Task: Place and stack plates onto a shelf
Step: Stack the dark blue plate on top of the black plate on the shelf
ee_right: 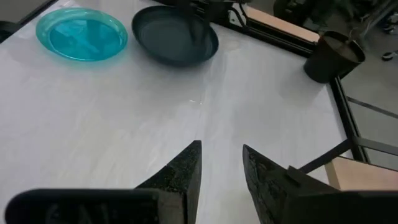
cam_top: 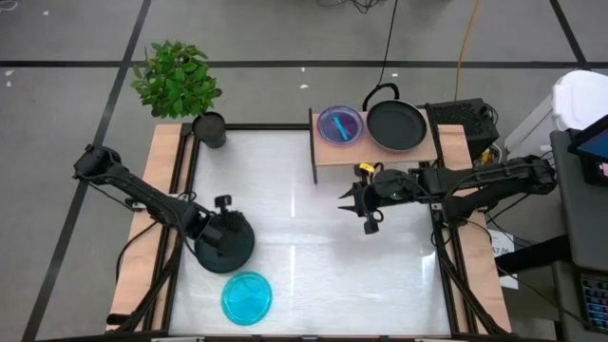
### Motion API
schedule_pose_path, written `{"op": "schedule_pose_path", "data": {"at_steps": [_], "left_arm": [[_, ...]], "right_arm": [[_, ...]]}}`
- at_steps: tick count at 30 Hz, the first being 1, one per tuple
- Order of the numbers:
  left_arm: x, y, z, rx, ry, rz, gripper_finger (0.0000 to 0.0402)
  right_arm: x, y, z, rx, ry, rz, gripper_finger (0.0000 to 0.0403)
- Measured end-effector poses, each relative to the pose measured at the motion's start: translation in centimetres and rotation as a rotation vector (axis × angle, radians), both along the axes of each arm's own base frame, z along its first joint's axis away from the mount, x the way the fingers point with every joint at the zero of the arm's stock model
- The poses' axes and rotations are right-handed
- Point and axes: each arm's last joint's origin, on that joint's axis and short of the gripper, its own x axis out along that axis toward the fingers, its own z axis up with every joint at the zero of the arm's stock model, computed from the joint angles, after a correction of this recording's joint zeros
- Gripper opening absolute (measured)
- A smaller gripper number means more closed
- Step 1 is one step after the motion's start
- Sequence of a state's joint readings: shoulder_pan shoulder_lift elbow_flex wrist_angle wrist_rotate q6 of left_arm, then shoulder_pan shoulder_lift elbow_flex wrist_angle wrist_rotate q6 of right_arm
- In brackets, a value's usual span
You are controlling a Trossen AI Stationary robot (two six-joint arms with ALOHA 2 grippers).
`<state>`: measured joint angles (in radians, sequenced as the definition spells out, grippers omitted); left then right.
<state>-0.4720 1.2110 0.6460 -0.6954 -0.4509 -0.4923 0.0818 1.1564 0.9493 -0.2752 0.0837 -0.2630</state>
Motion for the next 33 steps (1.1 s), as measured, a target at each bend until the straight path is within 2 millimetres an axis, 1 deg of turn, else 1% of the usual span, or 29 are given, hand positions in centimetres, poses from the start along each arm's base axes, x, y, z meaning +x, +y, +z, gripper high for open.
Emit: {"op": "schedule_pose_path", "data": {"at_steps": [4,6,10,14,24,33], "left_arm": [[-0.6,0.4,-0.2,0.035,0.052,0.035,0.0072],[-0.7,0.2,-0.2,0.003,0.071,0.023,0.0072],[-1.2,-1.0,-0.4,-0.163,0.159,-0.052,0.0072],[-2.2,-2.7,-0.5,-0.291,0.223,-0.099,0.0072],[-5.0,-5.8,-0.5,-0.426,0.304,-0.044,0.0072],[-6.1,-6.9,-0.5,-0.439,0.308,-0.050,0.0072]], "right_arm": [[0.0,0.0,0.0,-0.001,0.000,-0.001,0.0102],[0.0,0.0,0.0,-0.001,0.000,0.000,0.0102],[0.0,0.0,0.0,0.003,0.000,-0.003,0.0102],[0.0,0.0,0.0,0.008,0.003,-0.007,0.0102],[0.0,0.0,0.0,0.035,0.003,-0.023,0.0102],[0.1,0.0,0.1,0.028,-0.012,-0.016,0.0102]]}}
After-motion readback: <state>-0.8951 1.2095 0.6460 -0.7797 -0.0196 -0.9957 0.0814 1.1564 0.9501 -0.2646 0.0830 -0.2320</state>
